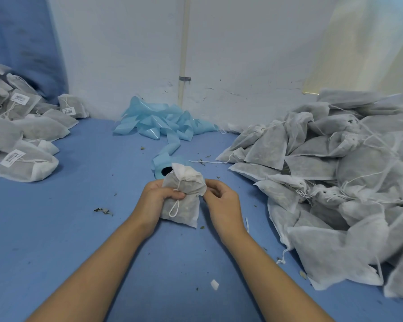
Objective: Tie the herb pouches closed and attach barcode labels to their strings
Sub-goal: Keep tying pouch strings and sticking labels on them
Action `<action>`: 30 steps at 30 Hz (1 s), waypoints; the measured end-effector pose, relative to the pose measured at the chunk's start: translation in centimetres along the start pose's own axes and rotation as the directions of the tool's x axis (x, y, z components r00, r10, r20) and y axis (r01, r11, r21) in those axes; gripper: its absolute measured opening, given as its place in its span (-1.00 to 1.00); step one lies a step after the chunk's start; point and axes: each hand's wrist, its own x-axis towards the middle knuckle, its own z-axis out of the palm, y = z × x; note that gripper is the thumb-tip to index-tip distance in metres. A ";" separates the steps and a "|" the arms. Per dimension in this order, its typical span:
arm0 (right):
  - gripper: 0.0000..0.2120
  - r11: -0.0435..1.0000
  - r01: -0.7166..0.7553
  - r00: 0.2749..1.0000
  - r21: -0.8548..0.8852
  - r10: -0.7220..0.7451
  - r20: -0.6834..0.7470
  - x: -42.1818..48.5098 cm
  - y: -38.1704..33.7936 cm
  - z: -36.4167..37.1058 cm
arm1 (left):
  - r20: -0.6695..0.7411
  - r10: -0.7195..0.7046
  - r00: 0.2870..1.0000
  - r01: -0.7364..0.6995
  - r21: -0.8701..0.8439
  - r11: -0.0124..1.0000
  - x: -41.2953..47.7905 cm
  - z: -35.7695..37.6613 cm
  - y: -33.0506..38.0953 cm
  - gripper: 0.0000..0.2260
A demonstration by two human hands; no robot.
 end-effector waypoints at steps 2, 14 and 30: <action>-0.86 1.000 0.004 1.000 0.019 -0.004 -0.002 0.0 -0.1 -0.1 | -0.003 -0.002 1.000 0.002 -0.005 1.000 0.0 0.0 0.0 -0.87; -0.79 0.967 -0.070 0.995 0.246 0.085 -0.055 -0.1 -0.7 -0.3 | 0.010 -0.013 1.000 0.013 0.017 1.000 -0.1 0.2 0.2 -0.83; -0.90 0.962 -0.122 0.986 0.244 0.145 -0.081 0.1 -0.6 -0.7 | -0.052 -0.008 0.999 0.009 0.010 1.000 -0.1 0.1 0.2 -0.76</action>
